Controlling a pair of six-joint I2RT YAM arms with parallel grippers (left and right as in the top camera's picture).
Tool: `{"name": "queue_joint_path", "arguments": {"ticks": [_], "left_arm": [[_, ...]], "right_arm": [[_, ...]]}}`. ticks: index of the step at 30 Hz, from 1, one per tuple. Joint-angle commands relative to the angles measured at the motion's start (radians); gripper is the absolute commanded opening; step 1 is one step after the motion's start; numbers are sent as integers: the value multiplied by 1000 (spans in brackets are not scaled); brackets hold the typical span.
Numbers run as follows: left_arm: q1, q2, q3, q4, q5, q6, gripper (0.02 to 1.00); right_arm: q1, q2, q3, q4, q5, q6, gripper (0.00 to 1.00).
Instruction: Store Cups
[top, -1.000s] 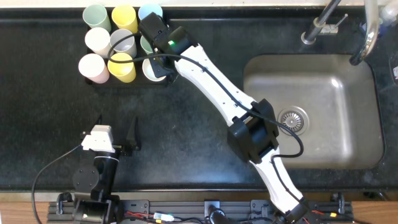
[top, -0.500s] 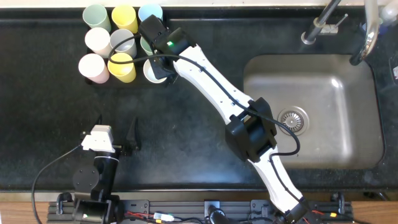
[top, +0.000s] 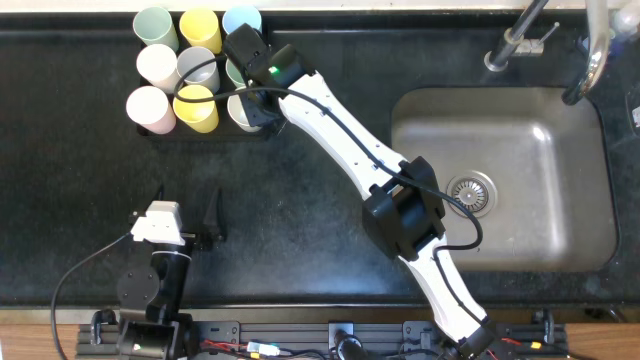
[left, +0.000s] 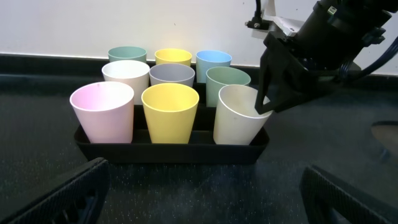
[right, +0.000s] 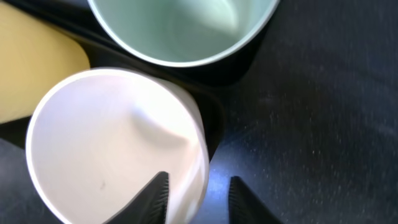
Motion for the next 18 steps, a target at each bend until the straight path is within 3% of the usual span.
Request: {"name": "queue_joint_path", "arguments": {"ticks": [1, 8, 11, 14, 18], "left_arm": [[-8, -12, -1, -5, -2, 21, 1000], [-8, -12, -1, -5, -2, 21, 1000], [-8, -12, -1, -5, -2, 21, 1000], [-8, -12, -1, -5, -2, 21, 1000], [-8, -12, -1, -5, -2, 21, 1000]], "right_arm": [[-14, -70, 24, 11, -34, -37, 421], [-97, -273, 24, -8, -97, -132, 656], [-171, -366, 24, -51, -107, -182, 794], [-261, -444, 23, -120, -130, -295, 996], [-366, -529, 21, -226, -152, -396, 998]]}}
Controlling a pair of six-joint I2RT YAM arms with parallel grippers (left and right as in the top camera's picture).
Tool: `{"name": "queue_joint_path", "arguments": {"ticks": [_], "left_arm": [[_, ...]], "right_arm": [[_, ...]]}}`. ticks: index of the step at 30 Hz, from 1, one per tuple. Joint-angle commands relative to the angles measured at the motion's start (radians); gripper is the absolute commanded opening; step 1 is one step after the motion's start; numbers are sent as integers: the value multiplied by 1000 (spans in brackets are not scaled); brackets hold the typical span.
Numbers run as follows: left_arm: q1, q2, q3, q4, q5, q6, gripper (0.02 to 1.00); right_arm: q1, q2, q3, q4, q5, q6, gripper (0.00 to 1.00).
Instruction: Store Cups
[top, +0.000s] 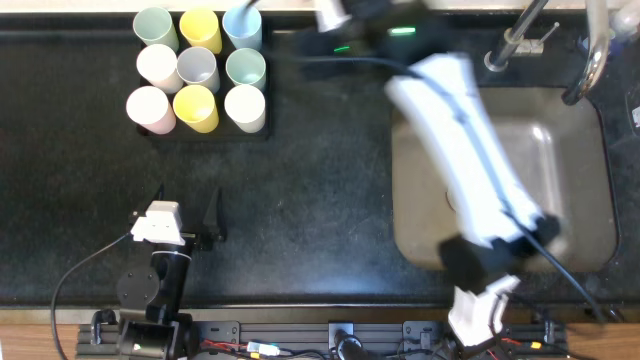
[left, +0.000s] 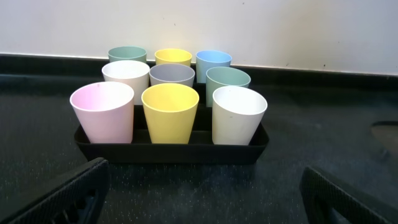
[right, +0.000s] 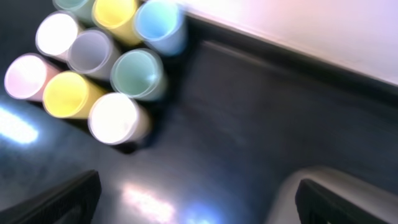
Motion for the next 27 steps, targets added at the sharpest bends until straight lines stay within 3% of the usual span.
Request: {"name": "queue_joint_path", "arguments": {"ticks": [1, 8, 15, 27], "left_arm": [[-8, -12, -1, -5, -2, 21, 1000], [-8, -12, -1, -5, -2, 21, 1000], [-8, -12, -1, -5, -2, 21, 1000], [-8, -12, -1, -5, -2, 21, 1000]], "right_arm": [[-92, -99, 14, -83, -37, -156, 996], [-185, -271, -116, -72, -47, -227, 998], [-237, -554, -461, 121, -40, -242, 998], [-362, -1148, -1152, 550, -40, -134, 998]]}}
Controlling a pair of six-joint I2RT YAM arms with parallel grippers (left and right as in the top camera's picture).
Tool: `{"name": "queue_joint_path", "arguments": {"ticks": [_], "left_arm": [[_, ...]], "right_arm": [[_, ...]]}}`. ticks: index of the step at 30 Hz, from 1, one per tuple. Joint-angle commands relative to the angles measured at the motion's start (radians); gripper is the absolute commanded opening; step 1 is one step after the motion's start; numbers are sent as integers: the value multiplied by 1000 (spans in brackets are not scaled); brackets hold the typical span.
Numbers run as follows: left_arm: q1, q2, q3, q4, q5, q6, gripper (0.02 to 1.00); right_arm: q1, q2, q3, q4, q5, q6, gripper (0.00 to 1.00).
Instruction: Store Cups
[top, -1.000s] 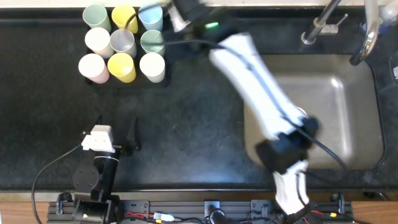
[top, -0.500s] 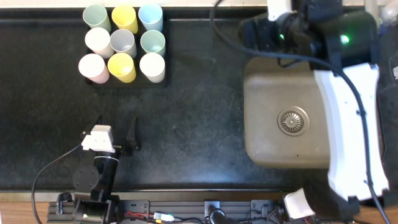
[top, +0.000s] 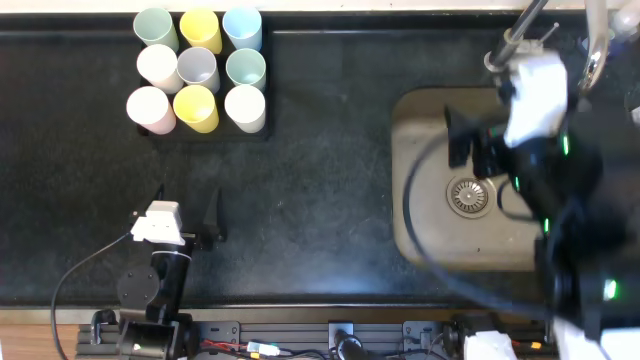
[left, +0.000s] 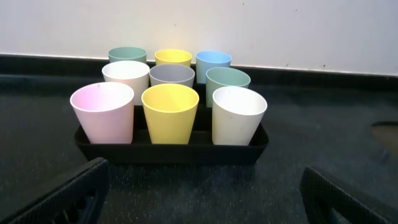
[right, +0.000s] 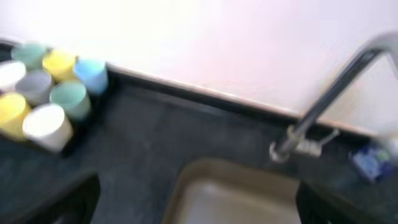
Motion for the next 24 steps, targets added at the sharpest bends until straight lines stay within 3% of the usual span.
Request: {"name": "queue_joint_path", "arguments": {"ticks": [1, 15, 24], "left_arm": [[-8, -12, -1, -5, -2, 21, 1000], [-8, -12, -1, -5, -2, 21, 1000], [-8, -12, -1, -5, -2, 21, 1000]], "right_arm": [[-27, -194, -209, 99, -8, 73, 996], [-27, -774, -884, 670, -6, 124, 998], [-26, -943, -1192, 1017, 2, 175, 998]]}}
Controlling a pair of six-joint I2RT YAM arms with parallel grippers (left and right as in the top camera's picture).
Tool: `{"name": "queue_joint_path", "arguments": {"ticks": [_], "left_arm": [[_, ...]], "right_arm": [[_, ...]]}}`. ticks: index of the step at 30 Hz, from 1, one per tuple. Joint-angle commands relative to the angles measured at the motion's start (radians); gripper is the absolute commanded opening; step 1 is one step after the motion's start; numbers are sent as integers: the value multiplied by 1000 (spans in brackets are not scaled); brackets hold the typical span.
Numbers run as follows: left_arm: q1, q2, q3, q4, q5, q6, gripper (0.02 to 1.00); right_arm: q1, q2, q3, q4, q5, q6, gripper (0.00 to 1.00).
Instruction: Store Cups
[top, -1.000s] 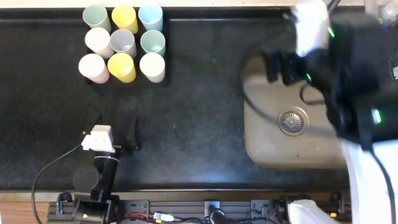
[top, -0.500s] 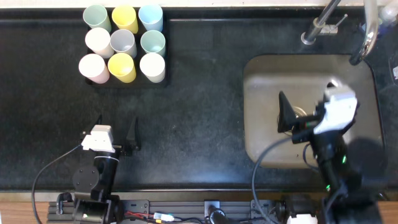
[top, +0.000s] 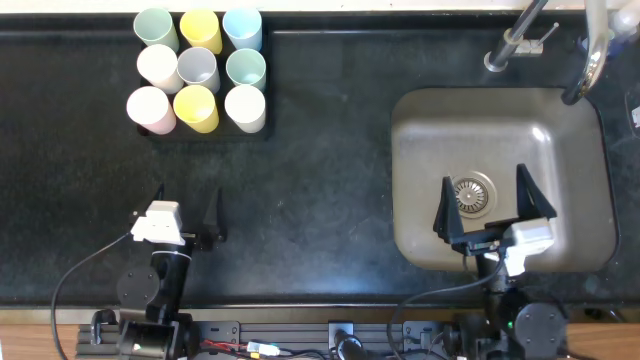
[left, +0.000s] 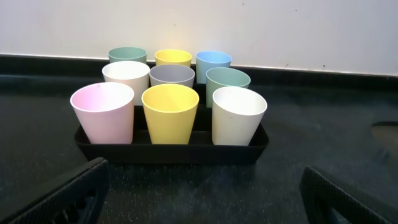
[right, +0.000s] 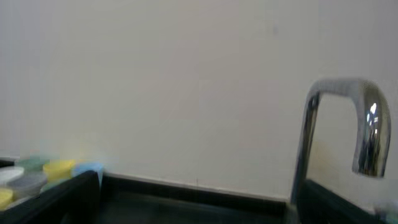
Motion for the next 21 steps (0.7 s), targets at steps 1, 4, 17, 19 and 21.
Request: {"name": "queue_joint_path", "arguments": {"ticks": [1, 4, 17, 19, 21], "left_arm": [[-8, -12, -1, -5, -2, 21, 998], [-8, -12, -1, -5, -2, 21, 1000], [-8, -12, -1, -5, -2, 21, 1000], [-8, -12, -1, -5, -2, 21, 998], [-8, -12, -1, -5, -2, 21, 1000]], "right_arm": [[-7, -48, -108, 90, 6, 26, 998], [-6, -47, -159, 108, 21, 25, 996], [-6, -47, -228, 5, 73, 22, 998], [-6, -47, -228, -58, 72, 22, 996], [-6, -47, -228, -139, 72, 23, 998]]}}
